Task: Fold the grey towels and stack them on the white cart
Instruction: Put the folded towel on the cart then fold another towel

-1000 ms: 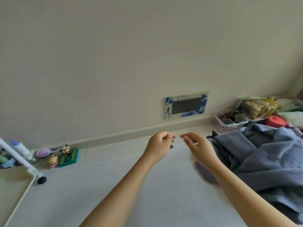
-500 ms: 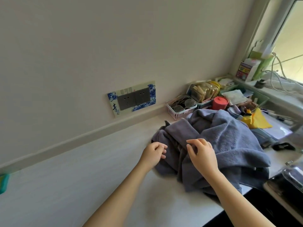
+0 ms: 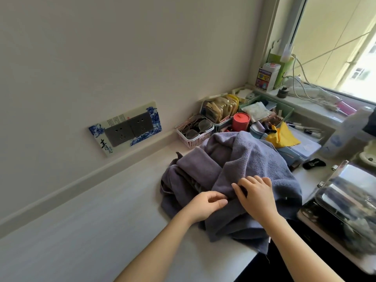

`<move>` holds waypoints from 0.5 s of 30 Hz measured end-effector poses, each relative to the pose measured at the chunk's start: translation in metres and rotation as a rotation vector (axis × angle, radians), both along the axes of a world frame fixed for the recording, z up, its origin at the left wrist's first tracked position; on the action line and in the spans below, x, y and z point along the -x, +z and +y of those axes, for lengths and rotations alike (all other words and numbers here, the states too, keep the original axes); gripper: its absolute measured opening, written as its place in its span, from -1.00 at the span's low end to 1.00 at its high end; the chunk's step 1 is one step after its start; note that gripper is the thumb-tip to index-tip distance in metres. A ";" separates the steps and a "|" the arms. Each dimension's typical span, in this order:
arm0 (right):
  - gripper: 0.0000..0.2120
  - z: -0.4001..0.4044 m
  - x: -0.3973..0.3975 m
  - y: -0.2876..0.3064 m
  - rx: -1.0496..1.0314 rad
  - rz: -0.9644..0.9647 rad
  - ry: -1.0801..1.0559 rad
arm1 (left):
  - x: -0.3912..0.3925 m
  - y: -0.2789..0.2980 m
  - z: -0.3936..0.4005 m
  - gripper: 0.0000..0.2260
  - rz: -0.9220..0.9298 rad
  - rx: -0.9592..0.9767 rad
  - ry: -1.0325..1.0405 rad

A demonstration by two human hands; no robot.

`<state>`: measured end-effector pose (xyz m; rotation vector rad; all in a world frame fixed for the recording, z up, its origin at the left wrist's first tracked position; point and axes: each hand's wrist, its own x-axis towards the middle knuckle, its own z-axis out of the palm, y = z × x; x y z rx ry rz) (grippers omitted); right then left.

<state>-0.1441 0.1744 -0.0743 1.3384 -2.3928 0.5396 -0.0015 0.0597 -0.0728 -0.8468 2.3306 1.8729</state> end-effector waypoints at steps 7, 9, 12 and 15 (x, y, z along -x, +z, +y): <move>-0.49 -0.008 -0.005 0.001 0.029 -0.034 -0.022 | -0.006 0.001 0.001 -0.93 -0.048 0.239 -0.141; -0.47 -0.014 -0.009 0.006 0.066 -0.095 -0.019 | -0.012 0.006 -0.003 -0.95 0.025 0.141 -0.124; -0.49 -0.026 -0.019 0.021 0.155 -0.244 -0.016 | -0.026 0.019 -0.011 -0.85 0.086 -0.035 -0.028; -0.54 -0.044 -0.035 0.035 0.223 -0.289 0.072 | -0.046 0.035 -0.022 -0.83 0.132 -0.073 0.085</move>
